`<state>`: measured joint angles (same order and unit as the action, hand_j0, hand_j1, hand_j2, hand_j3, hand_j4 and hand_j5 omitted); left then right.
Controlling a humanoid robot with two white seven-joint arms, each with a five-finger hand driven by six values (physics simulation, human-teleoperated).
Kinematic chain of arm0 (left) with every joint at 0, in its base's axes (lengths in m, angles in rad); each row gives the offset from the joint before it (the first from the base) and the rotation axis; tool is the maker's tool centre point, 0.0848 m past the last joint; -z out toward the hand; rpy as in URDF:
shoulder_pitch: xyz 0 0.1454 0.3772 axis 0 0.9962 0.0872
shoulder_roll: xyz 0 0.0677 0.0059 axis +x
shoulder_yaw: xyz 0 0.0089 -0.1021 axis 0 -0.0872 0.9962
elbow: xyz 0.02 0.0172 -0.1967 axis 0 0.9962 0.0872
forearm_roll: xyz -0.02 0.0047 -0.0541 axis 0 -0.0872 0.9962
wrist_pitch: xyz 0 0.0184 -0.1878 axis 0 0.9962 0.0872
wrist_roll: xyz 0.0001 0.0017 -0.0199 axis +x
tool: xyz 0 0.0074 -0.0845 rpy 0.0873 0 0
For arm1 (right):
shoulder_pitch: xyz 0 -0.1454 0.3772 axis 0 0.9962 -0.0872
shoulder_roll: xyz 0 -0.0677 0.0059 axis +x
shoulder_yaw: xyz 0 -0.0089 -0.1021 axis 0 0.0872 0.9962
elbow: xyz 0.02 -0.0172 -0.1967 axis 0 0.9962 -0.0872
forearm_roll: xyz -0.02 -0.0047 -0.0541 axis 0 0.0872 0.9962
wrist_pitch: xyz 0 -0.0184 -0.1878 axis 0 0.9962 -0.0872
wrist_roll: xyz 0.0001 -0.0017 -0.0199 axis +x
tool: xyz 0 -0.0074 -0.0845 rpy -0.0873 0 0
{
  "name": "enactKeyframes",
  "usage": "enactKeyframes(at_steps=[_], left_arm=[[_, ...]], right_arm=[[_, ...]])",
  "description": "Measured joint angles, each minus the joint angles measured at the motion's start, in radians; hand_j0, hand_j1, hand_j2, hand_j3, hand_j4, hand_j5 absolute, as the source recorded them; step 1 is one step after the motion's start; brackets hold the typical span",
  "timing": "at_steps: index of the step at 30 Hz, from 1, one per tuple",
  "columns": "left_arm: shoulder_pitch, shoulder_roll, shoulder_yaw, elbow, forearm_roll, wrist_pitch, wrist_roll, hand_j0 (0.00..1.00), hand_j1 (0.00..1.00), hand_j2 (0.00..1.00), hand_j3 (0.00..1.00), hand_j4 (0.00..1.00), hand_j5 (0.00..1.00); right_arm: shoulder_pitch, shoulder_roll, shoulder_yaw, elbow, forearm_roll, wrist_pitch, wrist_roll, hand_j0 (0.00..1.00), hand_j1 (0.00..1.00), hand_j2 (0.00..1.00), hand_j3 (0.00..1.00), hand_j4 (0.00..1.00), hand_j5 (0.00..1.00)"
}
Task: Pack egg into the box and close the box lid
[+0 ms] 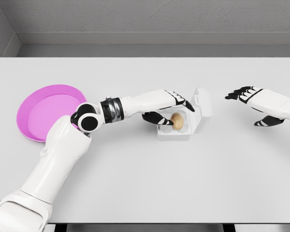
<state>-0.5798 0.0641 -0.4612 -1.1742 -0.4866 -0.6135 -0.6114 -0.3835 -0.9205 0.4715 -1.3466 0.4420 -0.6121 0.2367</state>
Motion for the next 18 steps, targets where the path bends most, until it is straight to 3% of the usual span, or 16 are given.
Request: enactKeyframes(at_steps=[5,9,13,16,18], left_arm=[[-0.002,0.018,0.001,-0.003,0.002,0.0,0.0,0.85,0.85,0.85,0.85,0.85,0.85],[0.012,0.067,0.019,-0.028,0.011,0.0,0.0,1.0,1.0,1.0,1.0,1.0,1.0],[0.034,0.151,0.071,-0.093,0.03,-0.001,0.0,1.0,1.0,1.0,1.0,1.0,1.0],[0.048,0.246,0.097,-0.187,0.142,-0.001,0.0,1.0,1.0,1.0,1.0,1.0,1.0],[0.11,0.31,0.14,-0.27,0.231,-0.001,0.0,1.0,1.0,1.0,1.0,1.0,1.0]], right_arm=[[0.0,0.0,0.0,0.0,0.0,0.0,0.0,1.0,1.0,1.0,1.0,1.0,1.0],[0.0,0.001,0.0,0.0,0.0,0.0,0.001,1.0,1.0,1.0,1.0,1.0,1.0],[0.002,0.002,0.001,-0.018,0.0,0.0,-0.001,1.0,1.0,1.0,1.0,1.0,1.0],[0.002,0.004,0.019,-0.047,0.001,0.0,-0.002,1.0,1.0,1.0,1.0,1.0,1.0],[0.005,0.003,0.034,-0.072,0.001,0.0,-0.002,1.0,1.0,1.0,1.0,1.0,1.0]])
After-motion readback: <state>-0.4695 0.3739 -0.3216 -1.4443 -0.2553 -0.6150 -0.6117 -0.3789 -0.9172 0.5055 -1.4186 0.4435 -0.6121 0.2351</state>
